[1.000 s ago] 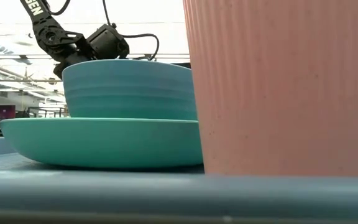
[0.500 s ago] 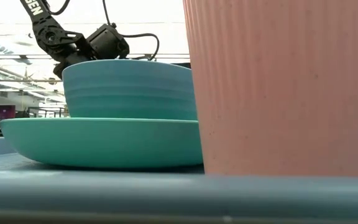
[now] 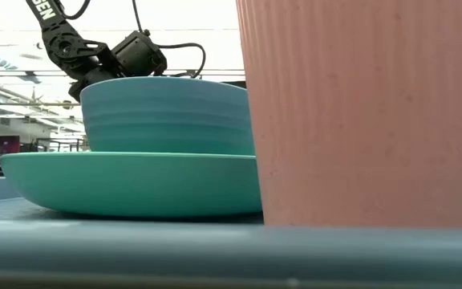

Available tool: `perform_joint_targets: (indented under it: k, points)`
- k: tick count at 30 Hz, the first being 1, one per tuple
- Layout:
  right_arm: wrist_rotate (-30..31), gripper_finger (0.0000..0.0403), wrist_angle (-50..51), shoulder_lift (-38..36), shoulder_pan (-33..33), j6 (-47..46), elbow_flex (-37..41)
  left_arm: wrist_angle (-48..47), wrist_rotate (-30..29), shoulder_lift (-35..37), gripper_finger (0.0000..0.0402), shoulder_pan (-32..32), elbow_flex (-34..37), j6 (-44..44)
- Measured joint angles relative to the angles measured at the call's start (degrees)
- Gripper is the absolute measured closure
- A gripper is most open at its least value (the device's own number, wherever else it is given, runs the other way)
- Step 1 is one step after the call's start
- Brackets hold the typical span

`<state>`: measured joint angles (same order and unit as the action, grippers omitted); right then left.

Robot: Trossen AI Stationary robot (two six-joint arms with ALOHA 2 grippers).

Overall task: Set up tray
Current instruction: Put the light green knife on top of the orange napkin to the bottom of the orange spoon

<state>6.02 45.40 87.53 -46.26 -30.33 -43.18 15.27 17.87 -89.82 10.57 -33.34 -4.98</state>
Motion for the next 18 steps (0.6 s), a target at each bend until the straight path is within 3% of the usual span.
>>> perform_joint_targets:
  k: [5, 13, 18]
  points:
    - [-2.4, 0.0231, -1.1, 0.1, 0.2, 0.9, 0.0, 0.1, 0.0, 0.0, 0.0371, 0.0, 0.0, 0.0]
    - [-4.0, 0.0361, -2.8, 0.1, 0.9, 0.2, 0.1, 1.1, 0.0, 0.0, 0.0371, 0.0, 0.0, -0.3]
    - [-4.0, 0.0362, -3.3, 0.1, 1.0, 0.9, 0.1, 1.2, 0.0, 0.0, 0.0371, 0.0, 0.0, -0.3]
